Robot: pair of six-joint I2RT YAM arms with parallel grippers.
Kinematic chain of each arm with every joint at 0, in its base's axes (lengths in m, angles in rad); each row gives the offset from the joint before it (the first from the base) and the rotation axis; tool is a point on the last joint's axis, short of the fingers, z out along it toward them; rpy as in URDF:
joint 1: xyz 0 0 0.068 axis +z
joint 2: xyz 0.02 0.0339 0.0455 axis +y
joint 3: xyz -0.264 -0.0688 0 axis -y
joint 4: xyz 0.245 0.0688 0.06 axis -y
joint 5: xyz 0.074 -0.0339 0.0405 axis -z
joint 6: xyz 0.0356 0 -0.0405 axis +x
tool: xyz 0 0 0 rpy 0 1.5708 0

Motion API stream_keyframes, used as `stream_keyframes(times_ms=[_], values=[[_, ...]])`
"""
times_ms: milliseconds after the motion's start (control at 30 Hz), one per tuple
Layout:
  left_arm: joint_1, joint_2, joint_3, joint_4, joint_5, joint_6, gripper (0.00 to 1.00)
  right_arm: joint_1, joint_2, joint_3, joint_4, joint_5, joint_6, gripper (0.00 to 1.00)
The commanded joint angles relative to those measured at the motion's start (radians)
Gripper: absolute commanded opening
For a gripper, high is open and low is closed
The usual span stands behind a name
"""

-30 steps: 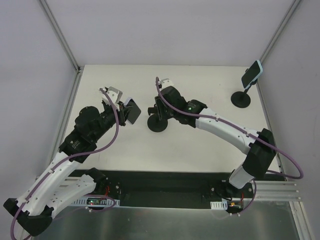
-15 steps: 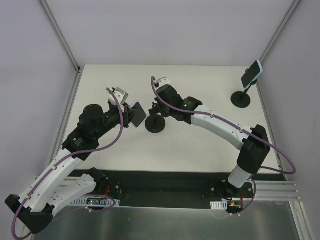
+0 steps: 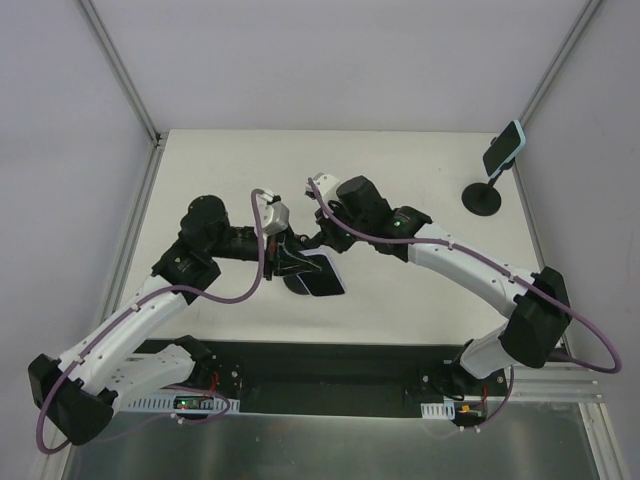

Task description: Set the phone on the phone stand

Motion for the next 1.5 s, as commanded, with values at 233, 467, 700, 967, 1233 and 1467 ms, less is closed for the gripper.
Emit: stream_keyframes(times_ms=[233,467,700,967,1233,1467], values=[[-0.029,0.240,0.075,0.064,0.155,0.150,0.00,-0.036,-0.038,-0.040,0.037,-0.496,-0.138,0.01],[-0.030,0.306,0.095,0.053,0.093,0.190,0.00,-0.039,-0.046,-0.037,-0.004,-0.575,-0.181,0.01],[-0.026,0.300,0.100,-0.026,0.038,0.285,0.00,-0.051,-0.058,-0.056,-0.009,-0.595,-0.189,0.01],[-0.009,0.291,0.095,-0.049,0.030,0.310,0.00,-0.066,-0.075,-0.088,-0.007,-0.638,-0.204,0.01],[-0.006,0.250,0.091,-0.097,-0.091,0.334,0.00,-0.083,-0.138,-0.138,0.019,-0.447,-0.137,0.00],[-0.075,0.147,0.020,-0.160,-0.684,0.275,0.00,-0.025,-0.334,-0.368,0.236,0.261,0.153,0.00]])
